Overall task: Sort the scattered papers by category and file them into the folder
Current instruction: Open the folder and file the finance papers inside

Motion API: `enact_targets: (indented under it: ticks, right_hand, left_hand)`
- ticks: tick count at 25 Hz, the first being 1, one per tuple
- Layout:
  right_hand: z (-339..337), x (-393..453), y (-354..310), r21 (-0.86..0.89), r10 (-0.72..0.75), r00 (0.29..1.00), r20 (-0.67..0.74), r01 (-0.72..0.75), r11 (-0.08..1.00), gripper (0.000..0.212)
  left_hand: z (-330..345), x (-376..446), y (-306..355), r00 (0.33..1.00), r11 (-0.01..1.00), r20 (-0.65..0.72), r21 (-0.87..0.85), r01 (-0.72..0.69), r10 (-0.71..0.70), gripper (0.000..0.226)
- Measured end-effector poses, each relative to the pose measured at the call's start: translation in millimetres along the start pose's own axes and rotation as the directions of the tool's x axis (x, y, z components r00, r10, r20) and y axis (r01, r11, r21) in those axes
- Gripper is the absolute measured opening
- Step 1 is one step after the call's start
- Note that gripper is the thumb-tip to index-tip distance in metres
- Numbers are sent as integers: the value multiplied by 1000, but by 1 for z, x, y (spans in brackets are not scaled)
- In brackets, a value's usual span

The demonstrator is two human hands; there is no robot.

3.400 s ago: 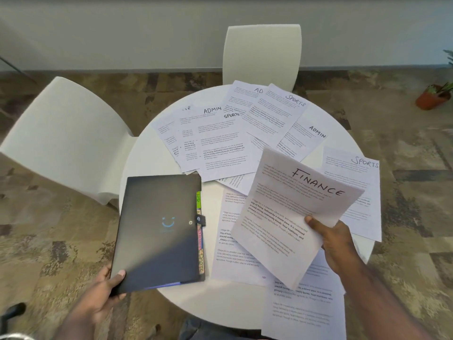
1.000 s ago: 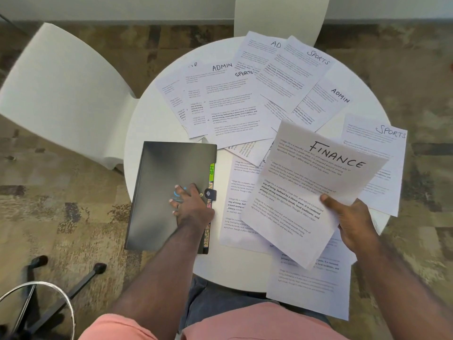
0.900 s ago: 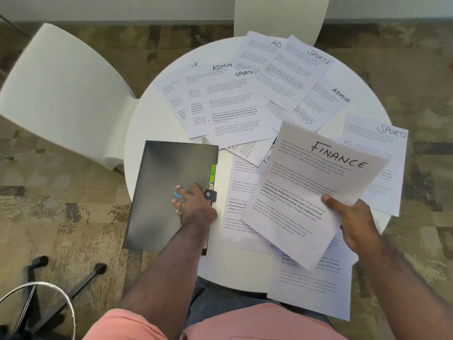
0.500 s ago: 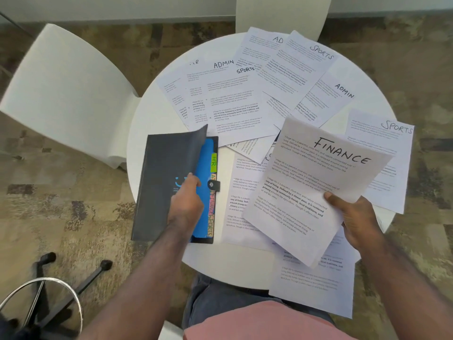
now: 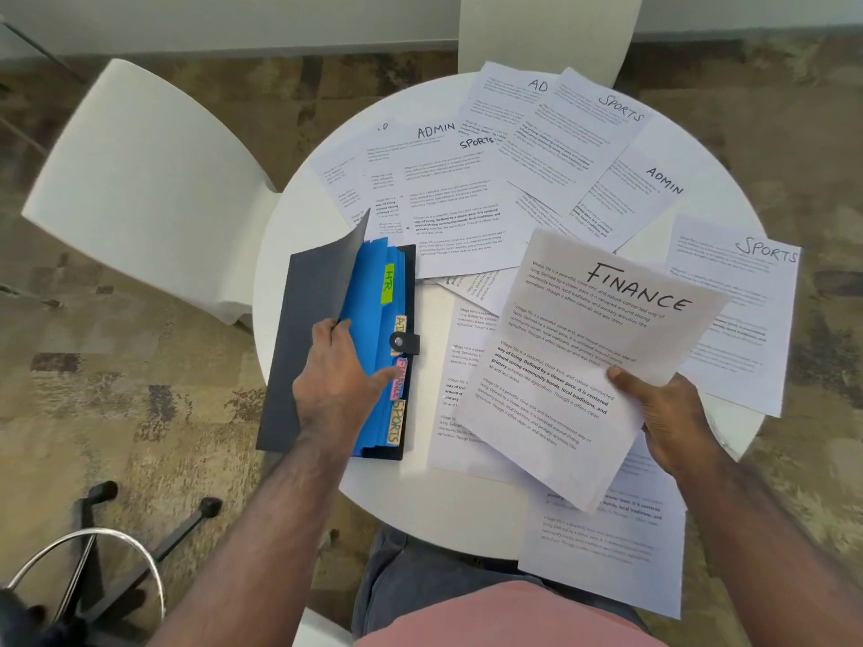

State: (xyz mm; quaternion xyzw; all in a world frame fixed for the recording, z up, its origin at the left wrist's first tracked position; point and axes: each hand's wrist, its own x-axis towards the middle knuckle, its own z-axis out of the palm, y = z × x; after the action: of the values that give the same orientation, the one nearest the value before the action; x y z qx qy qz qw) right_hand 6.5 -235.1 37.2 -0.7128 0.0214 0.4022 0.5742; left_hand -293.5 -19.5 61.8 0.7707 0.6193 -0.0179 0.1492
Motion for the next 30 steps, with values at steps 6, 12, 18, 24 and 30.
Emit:
enact_targets:
  ticks: [6,12,18,24,30]
  right_hand:
    - [4,-2,-3,34,-7,1000,14,6,999,29]
    - [18,-6,-15,59,-15,989,150,6,998,31]
    - [33,-9,-20,30,0,972,234,-7,1000,39]
    - [32,-9,-14,12,27,973,230,-30,999,46]
    - [30,-9,-13,-3,21,974,226,-21,1000,42]
  left_hand:
    - [-3,-2,0,994,999,-104,-24,-39,36,69]
    - [-10,1,-8,987,982,-99,-132,-138,125,65]
    - [-4,9,-5,994,994,-6,-26,-105,105,47]
    - [11,3,2,993,980,16,162,-118,117,107]
    - [18,1,3,992,954,6,275,-122,125,115]
